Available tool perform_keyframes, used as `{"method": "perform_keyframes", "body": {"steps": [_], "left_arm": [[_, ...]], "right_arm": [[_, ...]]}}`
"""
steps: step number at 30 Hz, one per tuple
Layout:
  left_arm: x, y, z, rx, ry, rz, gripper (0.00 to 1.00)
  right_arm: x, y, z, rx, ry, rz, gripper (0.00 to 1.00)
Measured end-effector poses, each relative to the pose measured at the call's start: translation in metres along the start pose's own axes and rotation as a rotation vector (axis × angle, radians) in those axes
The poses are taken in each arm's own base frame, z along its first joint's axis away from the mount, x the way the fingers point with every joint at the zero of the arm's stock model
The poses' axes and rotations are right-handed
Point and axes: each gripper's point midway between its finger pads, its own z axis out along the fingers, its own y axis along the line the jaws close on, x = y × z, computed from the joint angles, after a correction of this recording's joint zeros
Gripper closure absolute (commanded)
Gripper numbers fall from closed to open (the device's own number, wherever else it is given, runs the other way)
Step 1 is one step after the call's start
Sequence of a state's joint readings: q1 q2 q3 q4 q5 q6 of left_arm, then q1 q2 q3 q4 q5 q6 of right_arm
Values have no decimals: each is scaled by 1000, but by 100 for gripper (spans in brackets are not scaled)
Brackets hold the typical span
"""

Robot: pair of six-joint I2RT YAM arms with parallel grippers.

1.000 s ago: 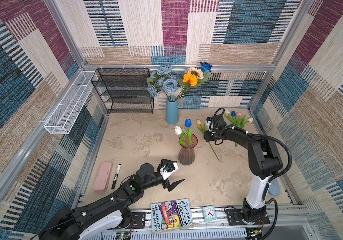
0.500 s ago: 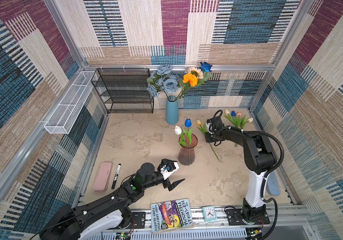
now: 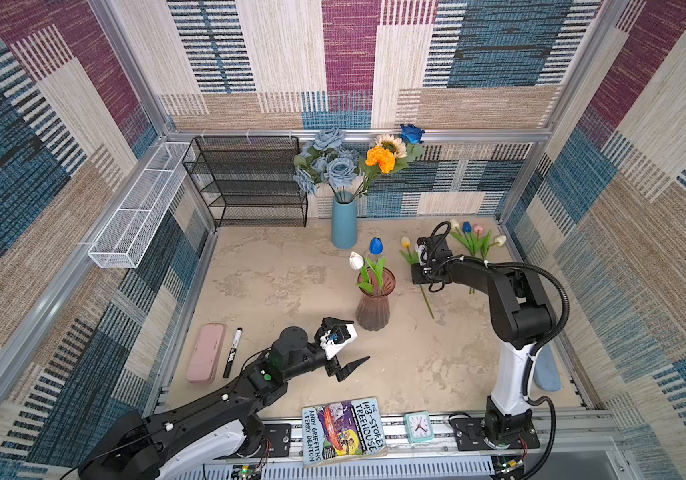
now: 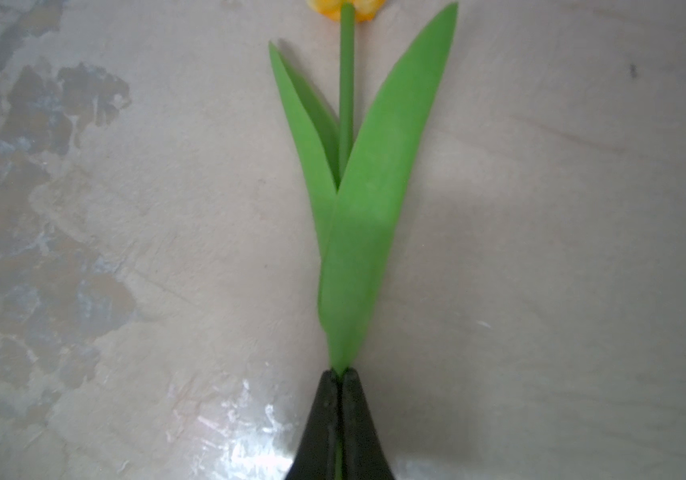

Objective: Arrange the flowers into the vase
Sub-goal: 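Grasp the yellow tulip's stem on the table with the right gripper, then lift the yellow tulip upright toward the pink vase with the right gripper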

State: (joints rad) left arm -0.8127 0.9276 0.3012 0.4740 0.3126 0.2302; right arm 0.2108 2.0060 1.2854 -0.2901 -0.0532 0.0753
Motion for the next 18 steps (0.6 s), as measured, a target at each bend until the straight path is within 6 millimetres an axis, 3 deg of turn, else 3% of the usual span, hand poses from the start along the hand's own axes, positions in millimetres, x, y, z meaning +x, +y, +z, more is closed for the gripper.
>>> {"method": "perform_keyframes", "body": {"steps": [9,18], "left_arm": [[-2,5,0,-26,-6,4,3],[-12,23,3,-123,-75,34,1]], "right_arm": [[4,-4,-22,-16,-13,30,100],[-16,9,-58,-86,-153,39,100]]}}
